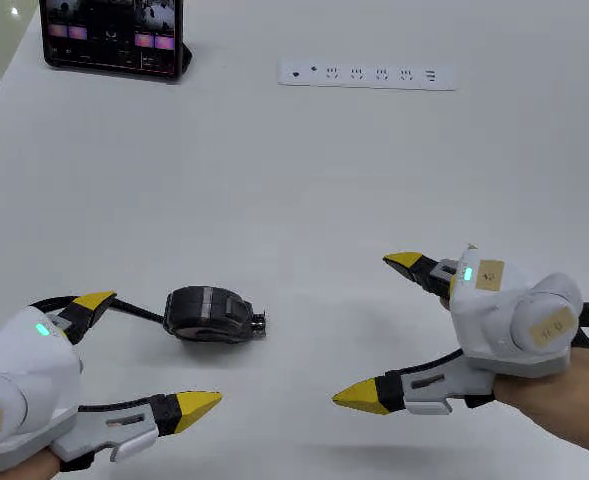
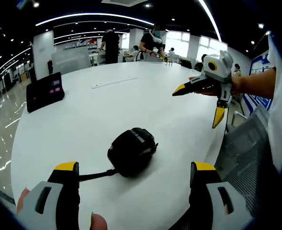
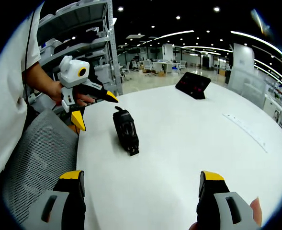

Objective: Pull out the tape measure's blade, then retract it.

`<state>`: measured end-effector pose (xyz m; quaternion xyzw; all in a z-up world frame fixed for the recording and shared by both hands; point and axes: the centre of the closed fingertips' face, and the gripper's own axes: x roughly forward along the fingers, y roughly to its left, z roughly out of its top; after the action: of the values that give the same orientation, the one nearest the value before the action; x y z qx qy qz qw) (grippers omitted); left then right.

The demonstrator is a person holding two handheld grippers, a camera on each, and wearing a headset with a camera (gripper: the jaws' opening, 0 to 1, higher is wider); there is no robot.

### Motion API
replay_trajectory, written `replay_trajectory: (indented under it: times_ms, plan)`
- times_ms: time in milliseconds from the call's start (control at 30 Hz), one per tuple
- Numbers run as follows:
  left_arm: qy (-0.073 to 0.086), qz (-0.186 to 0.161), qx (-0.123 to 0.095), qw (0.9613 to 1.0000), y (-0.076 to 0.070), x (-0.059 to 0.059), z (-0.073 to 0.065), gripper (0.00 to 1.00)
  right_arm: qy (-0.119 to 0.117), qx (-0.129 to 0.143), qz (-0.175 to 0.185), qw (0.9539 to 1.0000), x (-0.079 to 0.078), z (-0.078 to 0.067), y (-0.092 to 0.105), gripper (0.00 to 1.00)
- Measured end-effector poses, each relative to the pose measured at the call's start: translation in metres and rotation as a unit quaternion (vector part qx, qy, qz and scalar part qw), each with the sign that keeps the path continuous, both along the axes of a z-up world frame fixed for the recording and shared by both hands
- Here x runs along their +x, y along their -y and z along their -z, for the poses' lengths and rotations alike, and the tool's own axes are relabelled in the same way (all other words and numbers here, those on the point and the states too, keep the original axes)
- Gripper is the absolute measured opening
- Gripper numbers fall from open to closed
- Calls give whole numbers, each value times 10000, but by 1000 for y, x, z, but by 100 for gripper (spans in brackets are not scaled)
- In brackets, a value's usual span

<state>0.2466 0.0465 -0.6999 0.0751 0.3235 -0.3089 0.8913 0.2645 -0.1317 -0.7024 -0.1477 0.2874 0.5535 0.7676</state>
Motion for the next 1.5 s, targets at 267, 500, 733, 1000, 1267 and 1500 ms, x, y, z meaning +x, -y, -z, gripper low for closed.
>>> replay_trajectory:
  times_ms: [267, 500, 733, 1000, 1267, 1500]
  plan:
    - [-37, 132, 0, 9999, -4, -7, 0, 95, -28, 26, 178, 9998, -4, -7, 14, 99]
    - [-76, 165, -62, 9998, -8, -14, -1, 94, -26, 62, 352, 9994, -6, -10, 24, 99]
    - [-10, 167, -69, 9998, -13, -17, -5, 96, 33, 23, 473, 9989, -10, -12, 35, 99]
    - [44, 201, -43, 9998, -18, -18, -9, 99, 68, -34, 697, 9975, -15, -15, 53, 99]
    - [3, 276, 2, 9996, -21, -21, -13, 99, 16, -93, 846, 9964, -24, -14, 68, 99]
    - [-55, 358, 17, 9993, -25, -26, -13, 99, -58, -77, 1004, 9949, -27, -12, 78, 99]
